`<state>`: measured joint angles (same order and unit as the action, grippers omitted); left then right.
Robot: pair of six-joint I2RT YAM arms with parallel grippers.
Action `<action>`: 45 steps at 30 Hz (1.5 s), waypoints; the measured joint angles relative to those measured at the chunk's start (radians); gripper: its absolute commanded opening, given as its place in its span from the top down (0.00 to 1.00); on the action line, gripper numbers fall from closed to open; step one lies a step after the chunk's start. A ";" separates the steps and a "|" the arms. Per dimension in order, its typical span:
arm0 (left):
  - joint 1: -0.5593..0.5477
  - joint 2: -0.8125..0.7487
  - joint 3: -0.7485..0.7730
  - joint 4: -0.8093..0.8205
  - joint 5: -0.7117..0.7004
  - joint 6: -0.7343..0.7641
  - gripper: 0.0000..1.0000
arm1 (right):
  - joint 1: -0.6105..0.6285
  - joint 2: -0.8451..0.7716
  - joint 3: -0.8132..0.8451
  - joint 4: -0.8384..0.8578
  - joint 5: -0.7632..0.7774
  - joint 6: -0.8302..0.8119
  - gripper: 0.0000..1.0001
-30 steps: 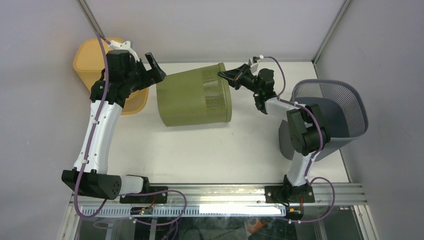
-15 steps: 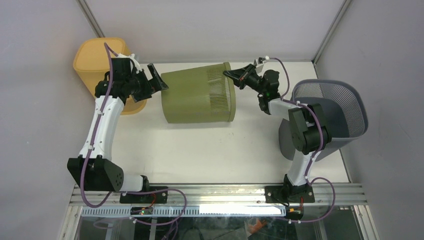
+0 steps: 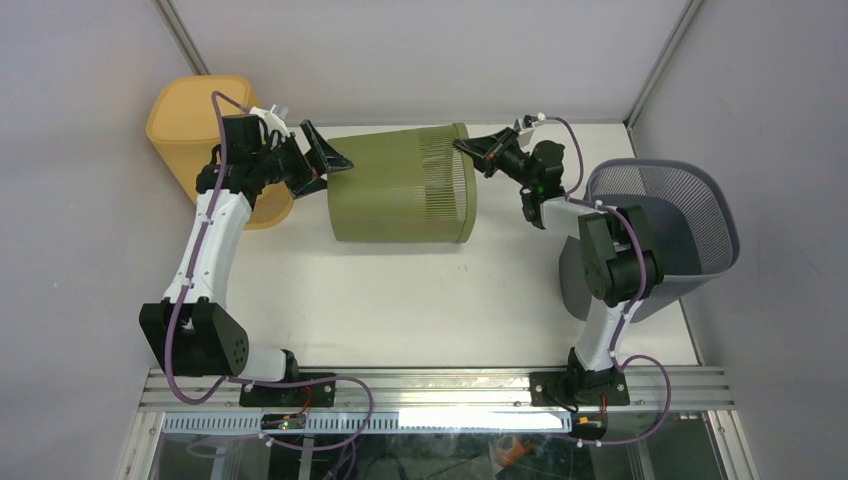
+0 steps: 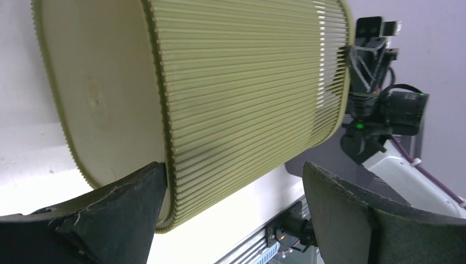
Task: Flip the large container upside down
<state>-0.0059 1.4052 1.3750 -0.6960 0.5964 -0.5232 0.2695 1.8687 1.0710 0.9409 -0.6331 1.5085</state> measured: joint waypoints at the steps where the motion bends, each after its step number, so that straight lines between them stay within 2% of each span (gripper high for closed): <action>1: 0.002 0.000 0.001 0.014 0.013 -0.015 0.05 | -0.003 0.003 0.000 0.005 0.001 0.004 1.00; 5: 0.008 0.000 0.007 0.057 0.042 -0.061 0.05 | -0.013 0.006 0.000 0.006 0.003 0.008 1.00; 16: 0.022 0.020 0.084 0.234 0.111 -0.201 0.05 | -0.026 0.036 0.010 0.005 0.040 0.037 0.90; 24: 0.023 0.076 0.144 0.361 0.161 -0.274 0.05 | -0.004 0.092 0.039 0.000 0.061 0.024 0.64; 31: -0.016 0.108 0.195 0.455 0.187 -0.319 0.04 | 0.023 0.180 0.106 -0.018 0.065 -0.014 0.47; 37: -0.124 0.154 0.229 0.549 0.202 -0.341 0.04 | 0.031 0.205 0.130 -0.202 0.071 -0.078 0.46; 38: -0.132 0.162 0.233 0.563 0.202 -0.343 0.04 | 0.032 0.205 0.134 -0.241 0.070 -0.082 0.31; 39: -0.136 0.168 0.237 0.571 0.203 -0.346 0.04 | 0.034 0.204 0.146 -0.285 0.069 -0.087 0.27; 45: -0.171 0.240 0.255 0.575 0.217 -0.354 0.04 | 0.069 0.191 0.272 -0.732 0.169 -0.376 0.09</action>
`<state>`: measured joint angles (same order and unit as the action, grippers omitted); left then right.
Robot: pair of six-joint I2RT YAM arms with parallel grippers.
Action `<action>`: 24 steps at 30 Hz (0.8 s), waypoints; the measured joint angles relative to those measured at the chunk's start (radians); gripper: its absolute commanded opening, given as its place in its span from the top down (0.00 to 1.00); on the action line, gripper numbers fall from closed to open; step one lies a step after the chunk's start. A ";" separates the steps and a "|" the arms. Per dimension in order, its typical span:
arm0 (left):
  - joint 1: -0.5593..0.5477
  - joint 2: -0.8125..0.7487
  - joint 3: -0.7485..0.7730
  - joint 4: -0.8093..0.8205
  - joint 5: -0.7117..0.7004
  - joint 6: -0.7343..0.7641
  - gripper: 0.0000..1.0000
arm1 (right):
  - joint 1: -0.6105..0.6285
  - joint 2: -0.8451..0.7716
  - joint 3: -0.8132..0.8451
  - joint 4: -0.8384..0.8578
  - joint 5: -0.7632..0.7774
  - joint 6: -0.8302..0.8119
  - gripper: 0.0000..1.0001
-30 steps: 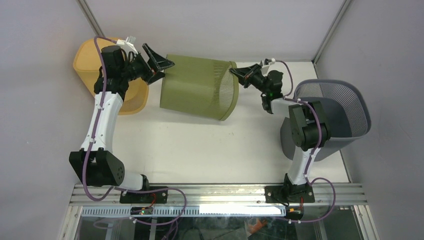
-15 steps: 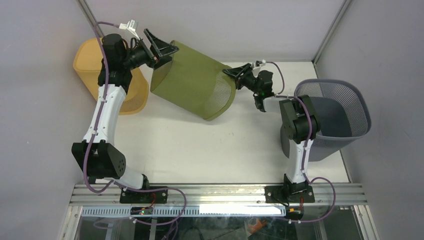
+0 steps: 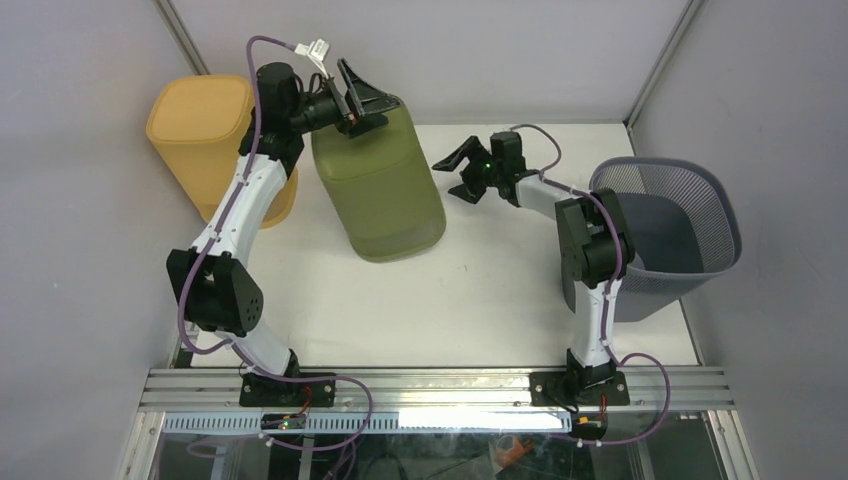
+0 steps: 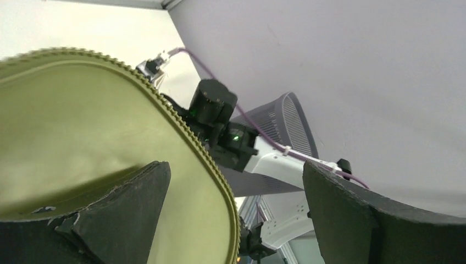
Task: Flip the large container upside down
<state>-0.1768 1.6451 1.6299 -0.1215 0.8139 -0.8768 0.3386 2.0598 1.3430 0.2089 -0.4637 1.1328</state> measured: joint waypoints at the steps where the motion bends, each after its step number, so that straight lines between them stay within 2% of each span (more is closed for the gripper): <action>1: -0.004 0.012 0.000 -0.006 0.000 0.000 0.04 | 0.007 0.000 0.037 -0.092 0.024 -0.050 0.06; 6: -0.022 0.069 0.011 0.003 0.000 -0.001 0.04 | 0.037 0.000 0.291 -0.473 0.162 -0.274 0.05; 8: -0.027 0.070 0.016 0.002 0.000 0.000 0.04 | 0.044 -0.007 0.367 -0.556 0.212 -0.340 0.05; 11: -0.034 0.083 0.027 0.002 0.000 0.001 0.04 | 0.051 -0.055 0.375 -0.649 0.273 -0.409 0.05; 14: -0.040 0.101 0.055 -0.004 0.000 0.005 0.04 | 0.060 -0.146 0.310 -0.711 0.314 -0.462 0.06; 18: -0.040 0.116 0.098 -0.021 0.000 0.026 0.03 | 0.094 -0.357 0.145 -0.735 0.330 -0.534 0.06; 24: -0.053 0.108 0.140 -0.027 0.008 0.114 0.01 | 0.249 -0.727 -0.150 -0.602 0.254 -0.659 0.07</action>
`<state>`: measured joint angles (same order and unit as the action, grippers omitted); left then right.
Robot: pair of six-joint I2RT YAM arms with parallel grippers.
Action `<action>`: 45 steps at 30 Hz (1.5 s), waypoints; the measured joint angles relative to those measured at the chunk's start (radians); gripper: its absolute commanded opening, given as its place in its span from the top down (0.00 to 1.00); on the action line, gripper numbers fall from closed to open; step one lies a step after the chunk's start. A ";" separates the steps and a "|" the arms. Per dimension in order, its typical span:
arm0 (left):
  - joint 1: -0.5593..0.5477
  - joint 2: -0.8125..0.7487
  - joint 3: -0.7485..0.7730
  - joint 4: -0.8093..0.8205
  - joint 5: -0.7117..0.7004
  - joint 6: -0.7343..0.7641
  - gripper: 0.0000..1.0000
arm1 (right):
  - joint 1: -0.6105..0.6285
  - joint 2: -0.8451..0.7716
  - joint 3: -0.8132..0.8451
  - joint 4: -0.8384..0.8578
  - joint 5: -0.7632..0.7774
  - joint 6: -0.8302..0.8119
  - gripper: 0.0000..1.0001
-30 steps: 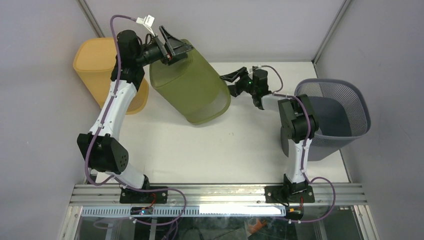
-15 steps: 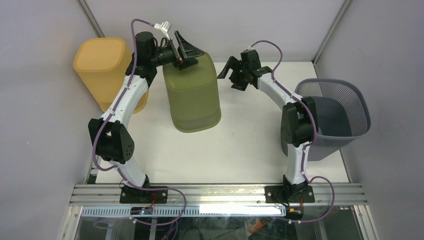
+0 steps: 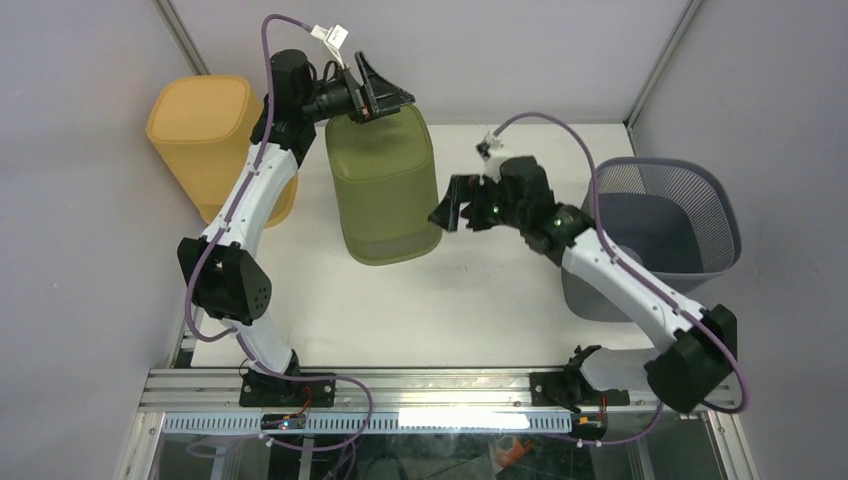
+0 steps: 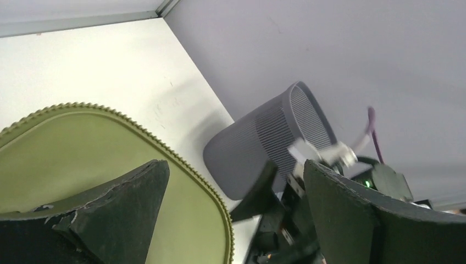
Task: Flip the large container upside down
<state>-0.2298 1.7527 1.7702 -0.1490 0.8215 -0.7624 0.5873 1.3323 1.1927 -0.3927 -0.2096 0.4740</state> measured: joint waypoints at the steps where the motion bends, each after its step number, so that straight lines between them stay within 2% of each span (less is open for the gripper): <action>1: -0.005 -0.008 0.000 -0.002 0.000 0.023 0.01 | 0.038 -0.050 -0.056 0.044 -0.013 -0.023 0.06; 5: -0.014 -0.061 -0.004 -0.004 0.000 0.105 0.01 | 0.136 -0.102 -0.192 0.163 -0.048 -0.099 0.05; 9: -0.019 -0.167 -0.042 -0.004 -0.010 0.169 0.01 | 0.148 0.023 -0.192 0.233 -0.017 -0.208 0.03; 12: -0.019 -0.264 -0.092 0.000 -0.024 0.199 0.01 | 0.144 0.159 -0.123 0.250 0.030 -0.300 0.04; 16: -0.018 -0.356 -0.157 0.000 -0.053 0.221 0.01 | 0.125 0.387 0.076 0.288 0.034 -0.369 0.04; 20: -0.019 -0.394 -0.200 -0.002 -0.088 0.233 0.01 | 0.117 0.589 0.309 0.322 0.042 -0.331 0.05; 25: -0.019 -0.396 -0.237 -0.010 -0.114 0.233 0.01 | 0.119 0.831 0.713 0.192 0.130 -0.227 0.06; 27: -0.018 -0.396 -0.248 -0.023 -0.118 0.237 0.01 | 0.120 0.841 0.761 0.142 0.158 -0.214 0.05; 30: -0.018 -0.396 -0.254 -0.053 -0.113 0.255 0.01 | 0.119 0.747 0.684 0.084 0.202 -0.212 0.04; 34: -0.024 -0.367 -0.223 -0.076 -0.056 0.279 0.01 | 0.101 0.449 0.426 0.006 0.233 -0.215 0.04; 36: -0.041 -0.351 -0.212 -0.077 -0.058 0.298 0.01 | 0.082 0.278 0.364 -0.054 0.275 -0.222 0.03; 41: -0.118 -0.313 -0.203 -0.091 -0.072 0.336 0.01 | 0.050 -0.062 0.402 -0.159 0.486 -0.259 0.02; 45: -0.213 -0.259 -0.201 -0.098 -0.141 0.363 0.01 | 0.043 -0.163 0.485 -0.301 0.677 -0.267 0.02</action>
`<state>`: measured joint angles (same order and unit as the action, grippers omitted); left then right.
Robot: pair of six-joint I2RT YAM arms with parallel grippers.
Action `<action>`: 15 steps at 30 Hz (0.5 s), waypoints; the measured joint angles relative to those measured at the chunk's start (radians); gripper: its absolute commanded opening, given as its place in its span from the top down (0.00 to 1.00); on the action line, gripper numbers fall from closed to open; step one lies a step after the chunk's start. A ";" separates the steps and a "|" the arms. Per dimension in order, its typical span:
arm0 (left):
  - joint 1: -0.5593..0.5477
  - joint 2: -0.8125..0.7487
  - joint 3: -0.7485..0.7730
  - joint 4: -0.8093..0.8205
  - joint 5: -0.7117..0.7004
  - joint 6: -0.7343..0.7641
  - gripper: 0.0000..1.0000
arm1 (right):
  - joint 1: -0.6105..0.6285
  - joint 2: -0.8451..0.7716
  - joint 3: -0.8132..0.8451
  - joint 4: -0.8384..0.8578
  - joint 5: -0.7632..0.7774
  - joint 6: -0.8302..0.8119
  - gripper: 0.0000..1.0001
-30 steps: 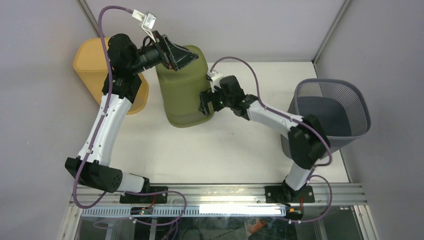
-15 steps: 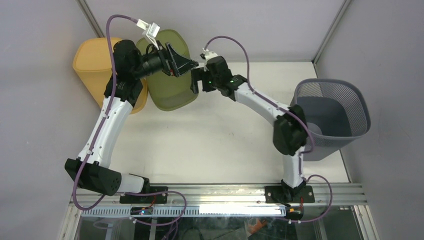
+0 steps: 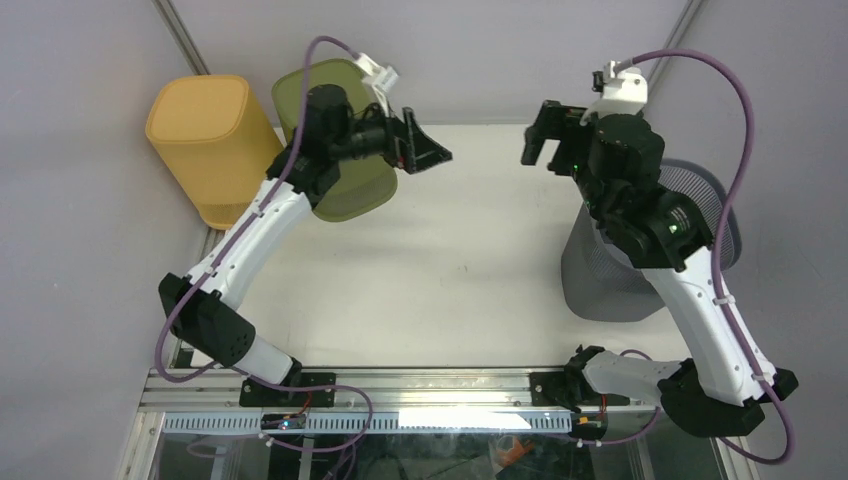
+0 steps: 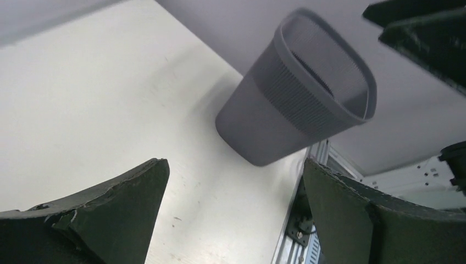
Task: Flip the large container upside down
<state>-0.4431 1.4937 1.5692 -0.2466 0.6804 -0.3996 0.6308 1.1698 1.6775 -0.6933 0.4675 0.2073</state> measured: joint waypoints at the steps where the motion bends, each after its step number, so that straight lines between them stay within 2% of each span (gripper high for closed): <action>1: -0.033 0.015 0.000 -0.007 -0.029 0.009 0.01 | -0.008 -0.009 0.010 -0.040 0.040 0.001 0.02; 4: -0.135 0.062 0.000 -0.038 -0.109 0.048 0.01 | -0.057 -0.018 0.013 -0.186 0.130 0.008 0.02; 8: -0.211 0.128 0.000 -0.085 -0.169 0.066 0.01 | -0.132 0.003 -0.024 -0.348 0.136 0.026 0.05; 12: -0.216 0.179 -0.004 -0.130 -0.215 0.071 0.01 | -0.180 0.019 -0.097 -0.449 0.093 0.043 0.17; 15: -0.208 0.188 -0.025 -0.144 -0.243 0.071 0.01 | -0.203 0.022 -0.150 -0.486 0.061 0.046 0.33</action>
<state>-0.6506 1.6817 1.5440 -0.3908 0.4377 -0.3283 0.4278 1.1915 1.5272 -1.1797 0.5282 0.2535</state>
